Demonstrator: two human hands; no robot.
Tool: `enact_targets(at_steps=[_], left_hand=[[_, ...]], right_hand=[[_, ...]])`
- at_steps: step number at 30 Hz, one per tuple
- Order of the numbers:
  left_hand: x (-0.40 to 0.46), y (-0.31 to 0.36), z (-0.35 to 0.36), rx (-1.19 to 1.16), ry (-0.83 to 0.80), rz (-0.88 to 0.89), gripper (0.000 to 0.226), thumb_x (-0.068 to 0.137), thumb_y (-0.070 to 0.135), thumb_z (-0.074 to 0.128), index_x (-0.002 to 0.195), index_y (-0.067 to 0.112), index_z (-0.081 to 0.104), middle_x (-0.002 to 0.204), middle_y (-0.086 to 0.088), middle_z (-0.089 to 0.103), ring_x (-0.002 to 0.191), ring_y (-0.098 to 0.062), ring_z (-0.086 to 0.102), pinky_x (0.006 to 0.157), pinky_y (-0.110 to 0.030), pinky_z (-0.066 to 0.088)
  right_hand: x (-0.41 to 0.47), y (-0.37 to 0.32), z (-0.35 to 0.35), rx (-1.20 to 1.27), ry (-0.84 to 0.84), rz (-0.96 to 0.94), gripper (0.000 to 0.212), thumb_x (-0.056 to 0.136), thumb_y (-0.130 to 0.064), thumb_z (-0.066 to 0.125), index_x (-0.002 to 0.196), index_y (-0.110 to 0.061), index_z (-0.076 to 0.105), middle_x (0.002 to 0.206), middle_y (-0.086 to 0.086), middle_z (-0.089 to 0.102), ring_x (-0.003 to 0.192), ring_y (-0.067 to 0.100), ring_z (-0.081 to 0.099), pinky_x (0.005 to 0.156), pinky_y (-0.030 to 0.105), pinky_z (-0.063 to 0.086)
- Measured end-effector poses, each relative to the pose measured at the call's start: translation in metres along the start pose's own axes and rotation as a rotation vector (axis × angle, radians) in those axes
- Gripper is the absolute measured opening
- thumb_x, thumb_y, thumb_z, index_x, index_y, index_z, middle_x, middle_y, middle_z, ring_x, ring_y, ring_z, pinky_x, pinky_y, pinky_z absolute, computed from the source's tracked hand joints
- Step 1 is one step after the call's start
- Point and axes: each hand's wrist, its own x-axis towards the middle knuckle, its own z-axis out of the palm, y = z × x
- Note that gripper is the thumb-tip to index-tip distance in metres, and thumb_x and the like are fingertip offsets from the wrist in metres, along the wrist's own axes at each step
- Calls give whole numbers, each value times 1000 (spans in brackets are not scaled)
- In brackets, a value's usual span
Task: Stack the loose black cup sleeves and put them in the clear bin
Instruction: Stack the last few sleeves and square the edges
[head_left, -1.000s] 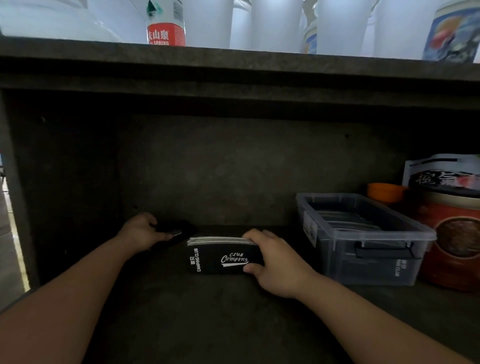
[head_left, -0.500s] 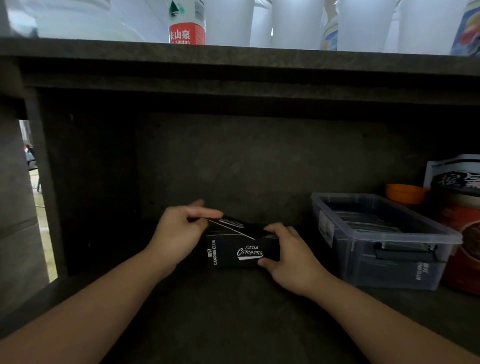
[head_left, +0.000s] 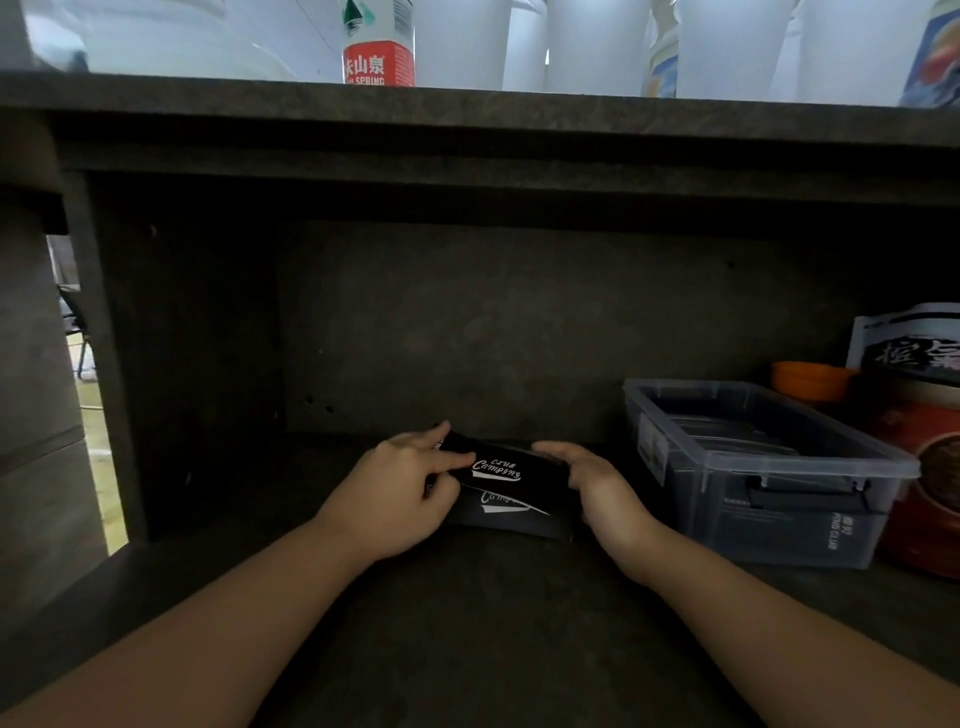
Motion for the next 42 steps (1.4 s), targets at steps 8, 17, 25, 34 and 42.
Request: enact_targets(at_steps=[8,17,25,34,42], left_hand=[[4,-5,8,-67,65,-107,89,78,36,79,149,45,25,158,12,26,140,-5,32,115,-36,35],[13,15,3,-1059,371,-645,16,99,28,49,98,23,64,102,-7,66,92,-20,64,74,-35,51],[15,25,22,-913,297,-618,24,102,22,44,110,29,66,108,0,66,96,-14,64,74,-27,50],[13,25,25,-1048,348,-649,33,104,14,39,128,32,52,118,3,64,105,-16,62,83,-32,52],[9,37,16,-1085,199,-654,31,101,20,36,108,24,66,107,-5,70,99,-22,66,73,-33,52]], right_hand=[[-6,5,-1,-271,43,-171,47,89,-10,64,128,-31,49,124,-4,55,113,9,54,102,32,45],[-16,-6,1,-476,10,-459,39,87,-16,65,117,-37,51,122,-14,42,110,-3,49,98,15,42],[-17,-3,6,-622,100,-327,57,81,-32,75,130,-34,47,141,-8,22,127,8,37,108,18,29],[-17,-2,9,-526,29,-377,47,84,-24,70,124,-39,51,121,-15,45,109,-3,48,95,11,38],[-22,-4,11,-858,-9,-349,67,85,-44,66,140,-35,29,132,-5,36,124,16,41,105,34,40]])
